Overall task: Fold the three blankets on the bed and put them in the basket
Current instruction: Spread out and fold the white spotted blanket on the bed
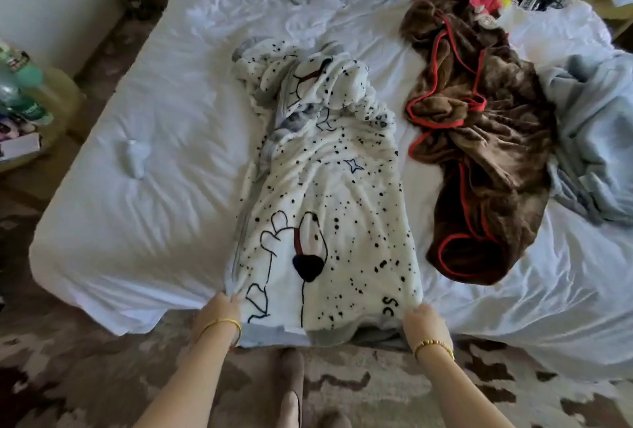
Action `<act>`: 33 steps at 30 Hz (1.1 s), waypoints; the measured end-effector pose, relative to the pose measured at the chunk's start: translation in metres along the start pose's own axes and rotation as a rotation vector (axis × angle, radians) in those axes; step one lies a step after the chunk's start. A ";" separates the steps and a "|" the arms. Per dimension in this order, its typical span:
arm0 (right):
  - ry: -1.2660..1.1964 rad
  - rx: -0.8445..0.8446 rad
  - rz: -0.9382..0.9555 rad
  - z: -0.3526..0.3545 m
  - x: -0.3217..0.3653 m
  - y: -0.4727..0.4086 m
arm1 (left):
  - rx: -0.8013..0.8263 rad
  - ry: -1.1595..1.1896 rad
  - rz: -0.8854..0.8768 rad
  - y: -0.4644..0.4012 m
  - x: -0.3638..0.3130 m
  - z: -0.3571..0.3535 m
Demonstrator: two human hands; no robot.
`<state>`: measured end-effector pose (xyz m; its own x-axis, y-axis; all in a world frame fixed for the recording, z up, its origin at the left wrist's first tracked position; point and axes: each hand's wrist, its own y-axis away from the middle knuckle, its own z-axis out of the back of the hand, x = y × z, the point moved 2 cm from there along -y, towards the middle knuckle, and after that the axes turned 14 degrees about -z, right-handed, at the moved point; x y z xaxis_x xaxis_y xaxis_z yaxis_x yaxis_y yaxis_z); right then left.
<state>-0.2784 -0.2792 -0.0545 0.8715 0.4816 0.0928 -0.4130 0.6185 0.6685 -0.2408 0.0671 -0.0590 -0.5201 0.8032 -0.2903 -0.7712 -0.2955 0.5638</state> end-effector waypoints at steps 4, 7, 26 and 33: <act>0.142 0.070 -0.065 -0.042 -0.044 -0.013 | 0.063 -0.083 0.054 0.006 0.025 -0.035; 0.193 0.124 -0.072 -0.050 -0.041 -0.024 | 0.110 -0.104 0.094 -0.001 0.024 -0.044; 0.039 -0.099 0.492 -0.009 0.221 -0.024 | -0.150 0.198 -0.284 -0.155 -0.120 0.083; 0.073 -0.094 0.622 -0.001 0.389 -0.053 | -0.013 0.255 -0.347 -0.278 -0.171 0.124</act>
<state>0.0823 -0.1238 -0.0545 0.4425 0.8073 0.3904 -0.8606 0.2599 0.4381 0.1082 0.0764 -0.0701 -0.3014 0.7032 -0.6440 -0.9203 -0.0378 0.3894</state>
